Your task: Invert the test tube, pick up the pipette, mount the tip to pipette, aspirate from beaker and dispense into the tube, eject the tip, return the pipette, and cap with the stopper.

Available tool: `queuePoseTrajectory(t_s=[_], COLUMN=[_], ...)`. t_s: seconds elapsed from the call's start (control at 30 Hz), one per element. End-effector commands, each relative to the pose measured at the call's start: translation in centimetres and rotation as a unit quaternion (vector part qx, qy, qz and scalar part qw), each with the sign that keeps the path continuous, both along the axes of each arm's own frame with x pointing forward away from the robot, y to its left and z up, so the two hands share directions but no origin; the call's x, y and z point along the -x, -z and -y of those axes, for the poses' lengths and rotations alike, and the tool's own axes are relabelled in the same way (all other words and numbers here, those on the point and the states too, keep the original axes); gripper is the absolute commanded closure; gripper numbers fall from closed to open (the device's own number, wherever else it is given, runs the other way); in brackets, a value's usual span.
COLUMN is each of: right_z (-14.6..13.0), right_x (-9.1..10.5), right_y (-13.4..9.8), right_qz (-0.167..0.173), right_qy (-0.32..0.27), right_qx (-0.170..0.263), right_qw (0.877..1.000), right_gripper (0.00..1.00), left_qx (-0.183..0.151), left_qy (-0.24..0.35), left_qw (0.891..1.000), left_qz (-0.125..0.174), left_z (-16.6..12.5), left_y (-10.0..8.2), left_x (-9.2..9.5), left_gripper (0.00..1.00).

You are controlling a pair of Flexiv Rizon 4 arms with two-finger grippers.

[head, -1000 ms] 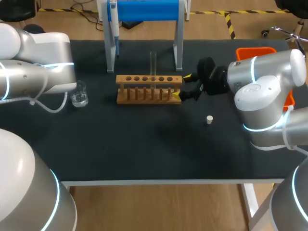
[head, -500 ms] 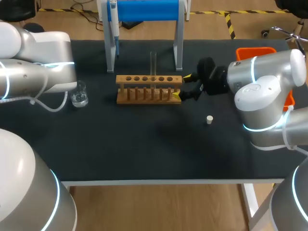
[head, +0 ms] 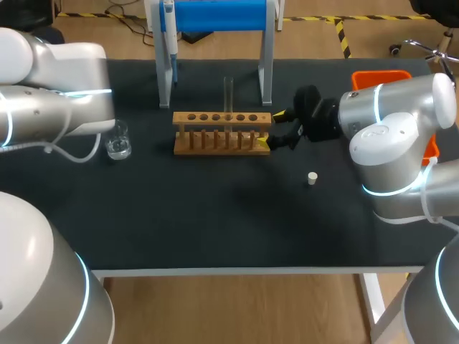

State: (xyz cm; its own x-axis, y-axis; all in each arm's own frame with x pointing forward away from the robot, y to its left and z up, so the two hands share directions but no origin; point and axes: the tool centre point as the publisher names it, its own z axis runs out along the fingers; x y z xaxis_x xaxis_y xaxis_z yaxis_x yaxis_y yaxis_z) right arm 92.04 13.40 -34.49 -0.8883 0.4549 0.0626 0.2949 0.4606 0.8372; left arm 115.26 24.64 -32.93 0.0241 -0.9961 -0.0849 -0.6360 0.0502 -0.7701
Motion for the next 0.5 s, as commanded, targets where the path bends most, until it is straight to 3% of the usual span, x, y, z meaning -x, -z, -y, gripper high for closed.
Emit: queuePoseTrajectory(t_s=[0.03, 0.5], right_z=[0.1, 0.1], right_x=[0.0, 0.0], right_y=[0.0, 0.0], right_qz=[0.0, 0.0], right_qy=[-0.001, -0.001], right_qx=[0.0, 0.0], right_qw=[1.0, 1.0], right_gripper=[0.0, 0.0], left_qx=[-0.003, -0.024], left_qy=[0.001, -0.003], left_qw=[1.0, 0.999], left_qz=[0.002, 0.027], left_z=[-0.2, 0.4], left_y=[-1.1, -6.3], left_x=[0.4, 2.2], left_gripper=[1.0, 1.0])
